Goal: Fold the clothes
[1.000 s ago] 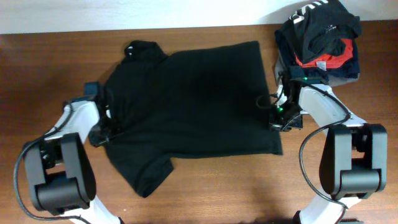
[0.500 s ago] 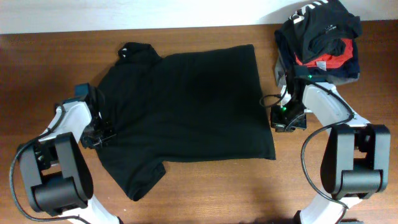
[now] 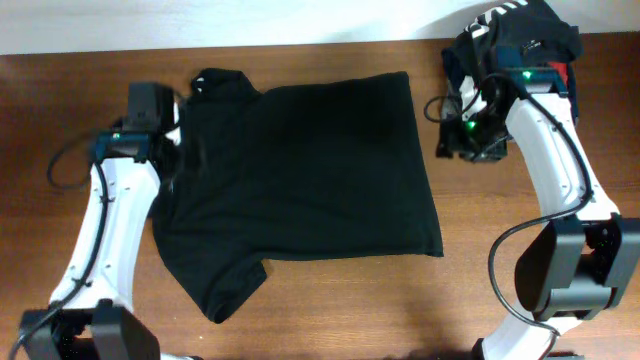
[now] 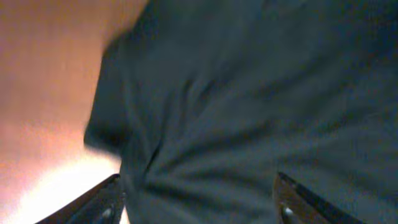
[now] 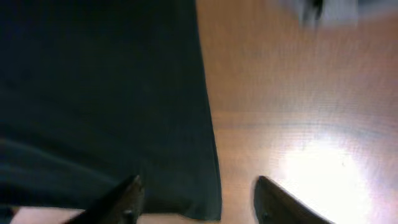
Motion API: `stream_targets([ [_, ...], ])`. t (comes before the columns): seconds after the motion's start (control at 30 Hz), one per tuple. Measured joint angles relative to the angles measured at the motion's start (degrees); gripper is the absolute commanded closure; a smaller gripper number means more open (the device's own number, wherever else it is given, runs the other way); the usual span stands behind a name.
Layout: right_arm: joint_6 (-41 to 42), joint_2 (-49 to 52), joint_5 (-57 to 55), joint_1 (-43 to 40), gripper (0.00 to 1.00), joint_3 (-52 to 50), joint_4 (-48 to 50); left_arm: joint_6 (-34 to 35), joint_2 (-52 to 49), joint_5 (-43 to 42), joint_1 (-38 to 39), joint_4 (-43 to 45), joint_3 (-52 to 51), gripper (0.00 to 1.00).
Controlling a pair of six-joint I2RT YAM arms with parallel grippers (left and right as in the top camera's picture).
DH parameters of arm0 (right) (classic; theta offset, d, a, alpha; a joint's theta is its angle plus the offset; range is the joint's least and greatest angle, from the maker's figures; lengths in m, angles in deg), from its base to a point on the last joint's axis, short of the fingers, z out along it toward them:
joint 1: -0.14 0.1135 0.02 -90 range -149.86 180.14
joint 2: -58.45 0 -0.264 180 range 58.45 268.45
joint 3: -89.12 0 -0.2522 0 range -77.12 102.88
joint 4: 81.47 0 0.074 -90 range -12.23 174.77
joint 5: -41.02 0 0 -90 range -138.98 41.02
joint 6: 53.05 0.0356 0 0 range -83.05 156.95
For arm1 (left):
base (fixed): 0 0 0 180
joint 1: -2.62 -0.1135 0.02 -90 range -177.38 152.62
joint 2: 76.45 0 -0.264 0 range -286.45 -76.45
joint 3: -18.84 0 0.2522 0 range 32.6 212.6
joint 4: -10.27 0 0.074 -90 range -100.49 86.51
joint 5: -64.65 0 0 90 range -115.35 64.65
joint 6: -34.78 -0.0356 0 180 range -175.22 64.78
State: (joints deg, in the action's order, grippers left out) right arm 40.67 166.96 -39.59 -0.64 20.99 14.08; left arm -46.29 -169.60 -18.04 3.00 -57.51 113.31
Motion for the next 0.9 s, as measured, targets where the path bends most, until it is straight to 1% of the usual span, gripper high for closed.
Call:
stream_targets([
  [0.03,0.13,0.0,0.04,0.28,0.29,0.46,0.55,-1.09,-0.02,-0.63,0.63,0.31,1.92,0.22],
  [0.13,-0.09,0.0,0.2,2.19,0.29,2.21,4.15,-3.96,-1.88,-2.62,1.31,0.48,8.55,0.22],
  [0.27,-0.15,0.0,0.42,4.92,0.29,4.68,10.4,-7.08,-9.46,-4.33,1.16,0.79,20.94,0.21],
  [0.4,-0.94,0.74,0.59,6.01,0.28,7.63,16.68,-9.7,-20.61,-5.18,1.16,1.07,33.77,0.21],
  [0.5,-1.81,2.36,0.13,6.03,0.28,8.81,20.46,-11.19,-31.89,-5.46,1.16,2.25,44.48,0.21],
  [0.63,-3.52,5.92,-0.48,6.03,0.29,8.83,21.42,-11.47,-46.01,-5.7,0.42,4.59,56.19,0.21],
  [0.73,-4.04,7.89,-0.57,6.03,0.29,8.83,21.14,-10.86,-52.65,-6.08,-0.87,7.54,59.67,0.21],
  [0.8,-4.13,8.59,-0.74,6.03,0.29,8.83,21.03,-10.05,-55.63,-6.47,-1.9,9.84,60.22,0.21],
  [0.9,-4.17,8.7,-0.74,6.12,0.3,8.83,21.05,-8.09,-58.34,-6.71,-3.17,11.87,60.28,0.25],
])
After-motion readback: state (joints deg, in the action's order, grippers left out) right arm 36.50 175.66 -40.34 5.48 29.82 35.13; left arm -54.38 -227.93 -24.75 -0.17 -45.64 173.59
